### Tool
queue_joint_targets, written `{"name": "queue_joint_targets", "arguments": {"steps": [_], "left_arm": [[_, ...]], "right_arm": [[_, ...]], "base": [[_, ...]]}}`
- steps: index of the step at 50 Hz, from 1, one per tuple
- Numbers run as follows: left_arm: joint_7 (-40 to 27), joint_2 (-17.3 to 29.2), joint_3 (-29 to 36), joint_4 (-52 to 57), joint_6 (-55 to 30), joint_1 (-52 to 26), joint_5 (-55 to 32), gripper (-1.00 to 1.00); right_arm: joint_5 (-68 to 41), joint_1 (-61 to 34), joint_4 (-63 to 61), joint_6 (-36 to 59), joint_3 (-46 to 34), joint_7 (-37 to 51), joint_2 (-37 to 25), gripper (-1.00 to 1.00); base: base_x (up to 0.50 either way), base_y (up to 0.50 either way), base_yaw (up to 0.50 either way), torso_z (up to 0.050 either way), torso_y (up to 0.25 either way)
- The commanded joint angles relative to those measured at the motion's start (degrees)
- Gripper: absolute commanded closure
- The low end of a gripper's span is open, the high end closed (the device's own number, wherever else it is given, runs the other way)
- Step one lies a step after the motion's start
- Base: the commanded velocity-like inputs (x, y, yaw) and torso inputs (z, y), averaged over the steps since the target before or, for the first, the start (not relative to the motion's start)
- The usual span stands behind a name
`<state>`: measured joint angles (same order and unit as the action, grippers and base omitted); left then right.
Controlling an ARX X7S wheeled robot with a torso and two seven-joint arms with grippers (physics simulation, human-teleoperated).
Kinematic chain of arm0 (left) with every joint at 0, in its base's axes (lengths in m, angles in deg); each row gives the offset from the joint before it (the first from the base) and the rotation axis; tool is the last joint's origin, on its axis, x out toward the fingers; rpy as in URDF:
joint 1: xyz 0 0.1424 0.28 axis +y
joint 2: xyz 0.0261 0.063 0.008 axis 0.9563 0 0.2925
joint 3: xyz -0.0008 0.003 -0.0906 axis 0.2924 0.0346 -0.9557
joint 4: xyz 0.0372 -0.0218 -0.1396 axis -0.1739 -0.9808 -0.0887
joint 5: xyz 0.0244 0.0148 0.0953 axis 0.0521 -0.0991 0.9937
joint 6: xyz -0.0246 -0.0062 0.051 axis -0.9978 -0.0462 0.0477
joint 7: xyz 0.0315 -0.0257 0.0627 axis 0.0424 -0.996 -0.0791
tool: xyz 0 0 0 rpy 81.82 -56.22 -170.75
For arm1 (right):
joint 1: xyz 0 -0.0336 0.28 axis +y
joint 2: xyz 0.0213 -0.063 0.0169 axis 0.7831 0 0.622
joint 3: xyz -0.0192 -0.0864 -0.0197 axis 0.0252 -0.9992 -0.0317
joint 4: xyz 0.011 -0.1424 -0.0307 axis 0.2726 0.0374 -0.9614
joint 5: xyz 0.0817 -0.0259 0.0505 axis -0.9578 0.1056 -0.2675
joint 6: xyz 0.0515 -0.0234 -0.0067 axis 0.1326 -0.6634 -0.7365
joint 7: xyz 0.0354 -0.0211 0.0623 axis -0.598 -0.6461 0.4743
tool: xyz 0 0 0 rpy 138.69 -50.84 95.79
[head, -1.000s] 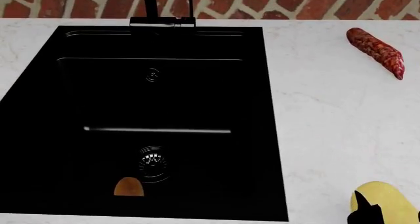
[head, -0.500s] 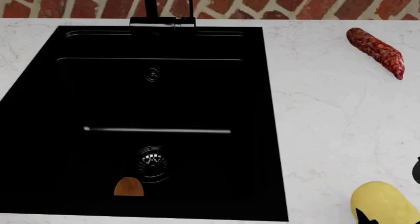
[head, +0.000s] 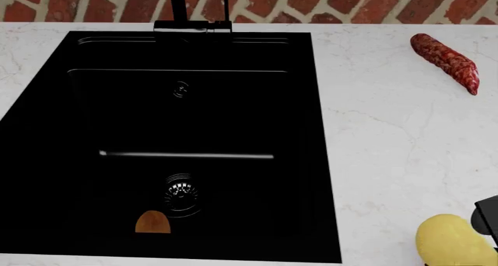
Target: Pick the potato from the counter and place it in the sink
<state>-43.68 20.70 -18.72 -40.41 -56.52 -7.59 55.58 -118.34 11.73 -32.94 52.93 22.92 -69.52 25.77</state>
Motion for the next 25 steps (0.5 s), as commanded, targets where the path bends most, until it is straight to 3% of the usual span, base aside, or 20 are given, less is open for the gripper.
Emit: {"name": "queue_joint_targets", "arguments": {"steps": [1,12,20,25], "left_arm": [[-0.2,0.0,-0.1,-0.1,0.3,0.4,-0.1,-1.0],[-0.2,0.0,0.0,-0.2,0.6,0.4,-0.4,-1.0],[0.0,-0.1,0.3,-1.2,1.5,0.5,-0.3,-1.0],[0.2,-0.3,0.8,-1.7,1.9,0.1,-0.3,-1.0]], "right_arm": [[6.6,0.5,1.0,-4.0,-1.6,-1.6,2.4,1.0],[4.5,-8.5,-2.5,-1.5,-1.6,3.5,3.6,1.0],[0.3,-24.4,-0.2,5.1,-4.6,7.5,6.5,1.0],[5.1,-32.5,3.9,4.8,-11.0,5.4,10.4,1.0]], "base": [[0.01,0.0,0.01,0.0,0.0],[0.0,0.0,0.01,0.0,0.0],[0.0,0.0,0.0,0.0,0.0],[0.0,0.0,0.0,0.0,0.0]]}}
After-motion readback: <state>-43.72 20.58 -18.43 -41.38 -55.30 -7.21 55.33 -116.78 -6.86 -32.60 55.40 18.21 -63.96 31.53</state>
